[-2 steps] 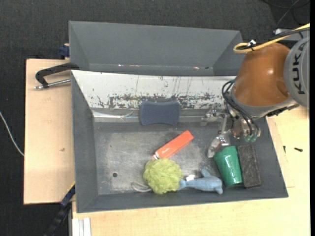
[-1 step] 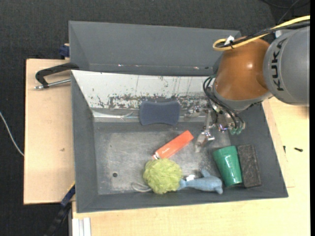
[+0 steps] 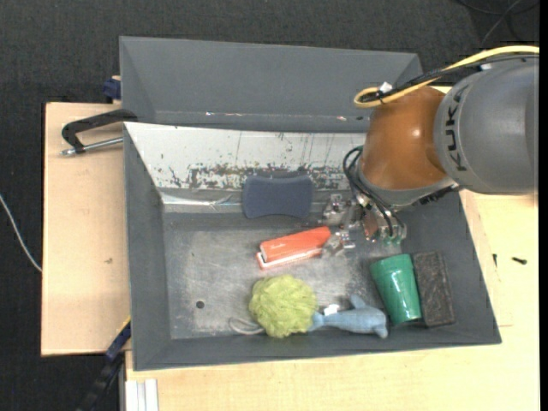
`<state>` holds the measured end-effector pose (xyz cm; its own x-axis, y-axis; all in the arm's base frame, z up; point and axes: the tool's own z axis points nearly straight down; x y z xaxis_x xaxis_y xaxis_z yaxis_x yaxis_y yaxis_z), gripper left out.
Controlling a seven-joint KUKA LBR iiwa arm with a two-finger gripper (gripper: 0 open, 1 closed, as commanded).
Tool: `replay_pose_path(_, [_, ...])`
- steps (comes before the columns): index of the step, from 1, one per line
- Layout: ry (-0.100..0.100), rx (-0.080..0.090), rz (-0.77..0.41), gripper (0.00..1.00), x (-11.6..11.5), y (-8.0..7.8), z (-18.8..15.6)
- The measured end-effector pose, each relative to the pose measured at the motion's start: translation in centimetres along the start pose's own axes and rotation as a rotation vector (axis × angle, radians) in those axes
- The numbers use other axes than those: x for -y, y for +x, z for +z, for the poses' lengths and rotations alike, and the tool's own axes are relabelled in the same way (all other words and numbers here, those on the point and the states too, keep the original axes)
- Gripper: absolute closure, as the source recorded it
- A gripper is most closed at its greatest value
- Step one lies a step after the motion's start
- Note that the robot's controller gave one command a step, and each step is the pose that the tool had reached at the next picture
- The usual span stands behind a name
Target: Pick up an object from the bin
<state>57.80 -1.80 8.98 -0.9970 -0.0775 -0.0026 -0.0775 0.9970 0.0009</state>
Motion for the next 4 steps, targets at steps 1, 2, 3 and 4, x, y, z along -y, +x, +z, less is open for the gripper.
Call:
replay_pose_path(1, [0.0,0.0,0.0,1.0,0.0,0.0,0.0])
replay_pose_path(2, [0.001,0.001,-0.035,1.0,0.5,0.5,-9.3])
replay_pose_path(3, [0.001,0.001,-0.035,1.0,0.5,0.5,-9.3])
replay_pose_path(4, [0.002,0.019,-0.168,1.0,0.4,0.3,-7.6])
